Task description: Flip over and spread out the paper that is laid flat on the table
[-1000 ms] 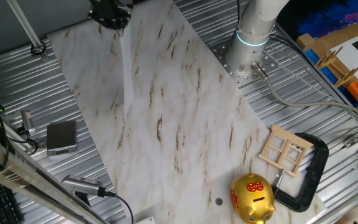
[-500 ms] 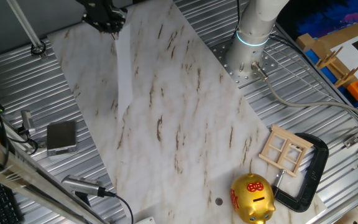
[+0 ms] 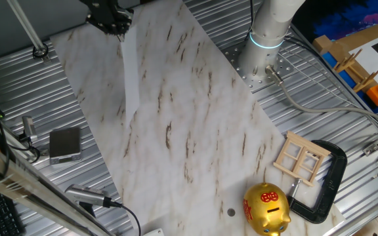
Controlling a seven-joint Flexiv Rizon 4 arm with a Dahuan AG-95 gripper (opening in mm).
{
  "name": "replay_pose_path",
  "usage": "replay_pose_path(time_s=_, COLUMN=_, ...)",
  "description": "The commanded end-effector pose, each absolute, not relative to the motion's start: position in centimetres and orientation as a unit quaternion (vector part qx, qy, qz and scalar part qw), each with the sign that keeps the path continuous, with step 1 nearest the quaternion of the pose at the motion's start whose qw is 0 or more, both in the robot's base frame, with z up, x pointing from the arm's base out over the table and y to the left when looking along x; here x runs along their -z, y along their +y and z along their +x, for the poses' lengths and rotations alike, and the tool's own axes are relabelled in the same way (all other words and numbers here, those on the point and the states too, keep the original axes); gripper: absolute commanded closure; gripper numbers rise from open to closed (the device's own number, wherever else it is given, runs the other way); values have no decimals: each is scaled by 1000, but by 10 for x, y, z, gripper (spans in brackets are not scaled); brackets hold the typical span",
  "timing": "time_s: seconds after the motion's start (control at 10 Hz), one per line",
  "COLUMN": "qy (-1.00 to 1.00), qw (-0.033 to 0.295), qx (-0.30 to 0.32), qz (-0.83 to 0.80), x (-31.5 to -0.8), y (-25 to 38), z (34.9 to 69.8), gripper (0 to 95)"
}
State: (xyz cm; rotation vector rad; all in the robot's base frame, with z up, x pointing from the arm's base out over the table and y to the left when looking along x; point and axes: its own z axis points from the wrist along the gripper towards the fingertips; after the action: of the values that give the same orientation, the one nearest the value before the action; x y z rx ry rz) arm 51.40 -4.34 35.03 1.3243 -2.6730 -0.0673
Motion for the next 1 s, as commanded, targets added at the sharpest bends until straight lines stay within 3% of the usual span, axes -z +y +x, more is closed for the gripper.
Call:
replay_pose_path(time_s=0.1, qy=-897, qw=75, qx=22, qz=436, x=-344, y=-41, z=510, gripper=950)
replay_pose_path(time_s=1.0, qy=-909, qw=70, qx=33, qz=410, x=-332, y=-21, z=487, gripper=950)
